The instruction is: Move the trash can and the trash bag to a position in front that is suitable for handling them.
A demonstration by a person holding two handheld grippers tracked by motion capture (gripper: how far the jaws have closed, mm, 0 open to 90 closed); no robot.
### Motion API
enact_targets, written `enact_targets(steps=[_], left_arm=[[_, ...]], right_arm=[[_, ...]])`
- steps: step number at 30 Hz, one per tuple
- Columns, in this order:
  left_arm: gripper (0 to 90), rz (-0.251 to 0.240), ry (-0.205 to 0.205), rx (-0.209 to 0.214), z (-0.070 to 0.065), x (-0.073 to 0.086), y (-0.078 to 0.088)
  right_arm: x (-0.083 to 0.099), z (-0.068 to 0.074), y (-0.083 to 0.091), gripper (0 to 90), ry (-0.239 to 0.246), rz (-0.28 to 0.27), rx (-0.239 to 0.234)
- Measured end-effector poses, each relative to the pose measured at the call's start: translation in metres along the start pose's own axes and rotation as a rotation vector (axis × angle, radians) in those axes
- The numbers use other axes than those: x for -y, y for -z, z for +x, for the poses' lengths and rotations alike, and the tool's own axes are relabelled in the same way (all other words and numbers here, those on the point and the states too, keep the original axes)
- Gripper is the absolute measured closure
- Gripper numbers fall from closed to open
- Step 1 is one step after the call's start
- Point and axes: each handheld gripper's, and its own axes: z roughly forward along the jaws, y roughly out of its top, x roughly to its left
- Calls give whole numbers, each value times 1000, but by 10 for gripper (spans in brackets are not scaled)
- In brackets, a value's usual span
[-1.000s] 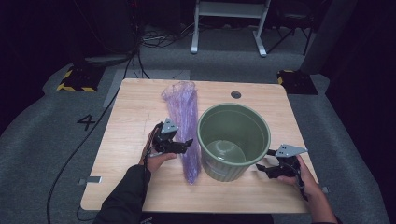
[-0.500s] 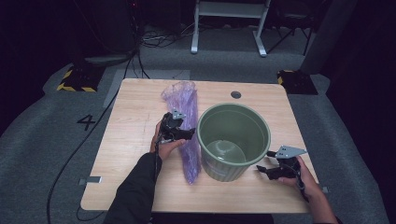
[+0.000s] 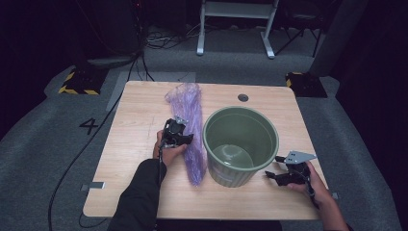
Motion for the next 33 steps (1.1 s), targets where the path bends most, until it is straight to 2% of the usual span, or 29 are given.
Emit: enact_targets(steps=[1, 7, 9, 11, 15, 17, 19, 20, 21, 23, 24, 26, 27, 29, 30, 32, 33], left_arm=[[518, 2, -15, -7, 0, 3, 3], [547, 16, -34, -14, -1, 19, 20], [548, 13, -17, -19, -2, 26, 26], [559, 8, -27, -31, -6, 33, 32], [565, 3, 5, -50, -12, 43, 41], [565, 6, 34, -55, -15, 46, 45], [516, 9, 58, -55, -15, 48, 47], [454, 5, 83, -41, -14, 50, 49], [382, -7, 88, -18, -13, 52, 53], [314, -31, 57, 0, -12, 54, 61], [278, -36, 25, 20, -13, 55, 68], [216, -39, -2, 30, -15, 58, 80], [219, -63, -27, 38, -16, 63, 90], [213, -97, -44, 61, -18, 70, 105], [212, -124, -52, 86, -18, 75, 115], [227, -128, -65, 113, -19, 82, 126], [227, -129, -84, 124, -20, 85, 133]], right_arm=[[0, 0, 0, 232, 0, 0, 2], [1, -1, 2, 236, -3, -1, 4], [1, -1, 2, 236, -3, 1, 3], [1, -1, 1, 236, -1, 1, 2], [1, -1, 1, 234, -4, 2, 5], [1, -1, 2, 234, -4, 3, 9], [1, -1, 2, 233, -3, 3, 10], [1, -1, 2, 233, -3, 3, 12], [1, -1, 2, 232, -3, 3, 10], [2, -1, 3, 231, -6, -1, 11], [2, -2, 4, 231, -7, -3, 11], [3, -2, 5, 230, -12, -8, 10], [3, -2, 6, 229, -14, -10, 9], [4, -2, 7, 228, -18, -13, 9], [4, -2, 8, 228, -19, -15, 10], [4, -1, 10, 228, -27, -23, 10], [3, -1, 11, 228, -27, -29, 8]])
